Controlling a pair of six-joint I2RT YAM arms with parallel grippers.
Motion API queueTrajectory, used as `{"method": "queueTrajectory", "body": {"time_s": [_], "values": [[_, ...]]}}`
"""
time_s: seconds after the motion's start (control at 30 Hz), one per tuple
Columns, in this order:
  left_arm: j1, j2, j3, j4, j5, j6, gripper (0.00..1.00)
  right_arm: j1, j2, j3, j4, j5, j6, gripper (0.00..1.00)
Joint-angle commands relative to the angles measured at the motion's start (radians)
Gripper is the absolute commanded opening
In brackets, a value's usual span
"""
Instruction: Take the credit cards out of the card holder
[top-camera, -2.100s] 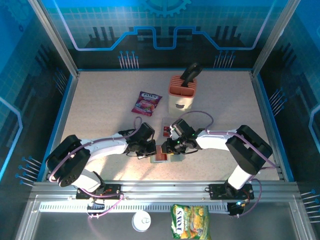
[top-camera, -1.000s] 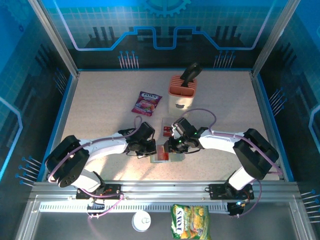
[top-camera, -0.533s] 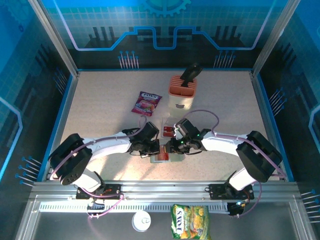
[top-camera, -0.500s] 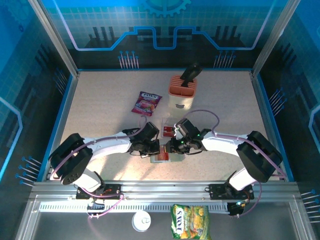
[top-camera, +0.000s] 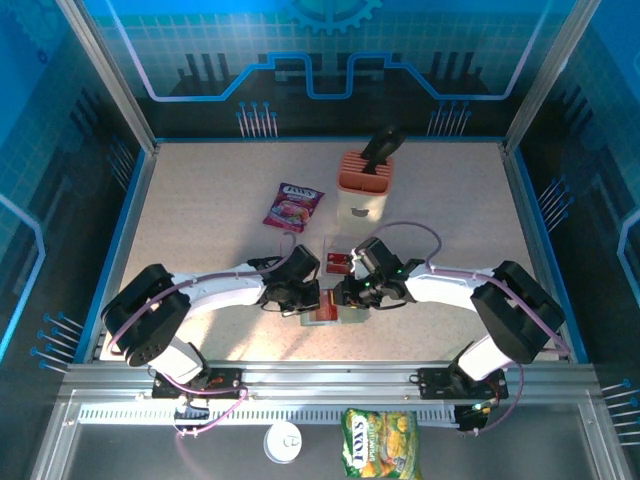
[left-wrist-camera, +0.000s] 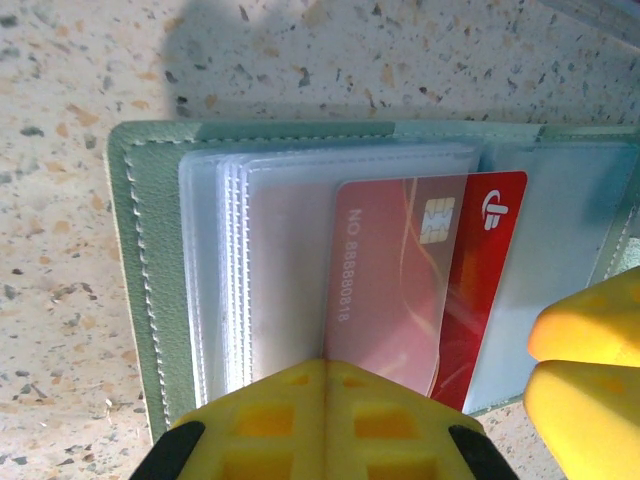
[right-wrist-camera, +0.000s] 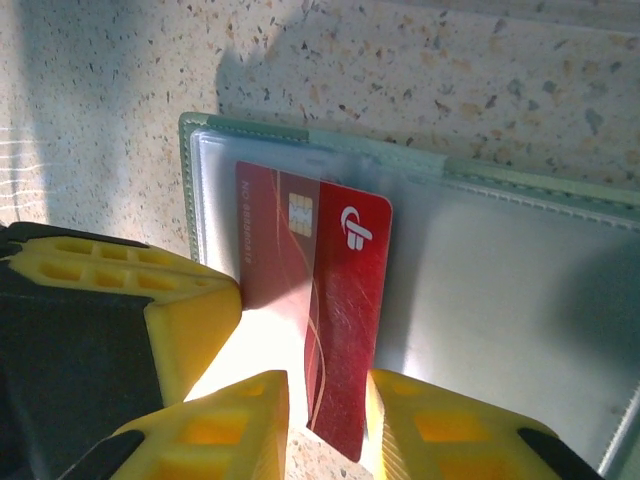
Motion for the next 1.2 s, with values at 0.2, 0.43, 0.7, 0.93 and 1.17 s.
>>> {"method": "queueTrajectory", "body": {"time_s": [0.2, 0.43, 0.7, 0.93, 1.17], "values": [[-0.008, 0.023, 0.015, -0.059, -0.026, 0.004, 0.00, -0.028, 0.057, -0.043, 0.115, -0.082, 0.047, 0.26], [-0.008, 0.025, 0.023, -0.063, -0.023, 0.005, 0.00, -0.029, 0.081, -0.051, 0.142, -0.097, 0.061, 0.26], [-0.008, 0.028, 0.025, -0.067, -0.025, 0.006, 0.00, -0.034, 0.077, -0.078, 0.235, -0.144, 0.105, 0.21], [-0.009, 0.024, 0.025, -0.069, -0.028, 0.006, 0.00, -0.040, 0.067, -0.087, 0.245, -0.143, 0.112, 0.14], [-0.008, 0.016, 0.019, -0.071, -0.031, 0.005, 0.00, -0.054, 0.033, -0.105, 0.200, -0.120, 0.085, 0.08]]}}
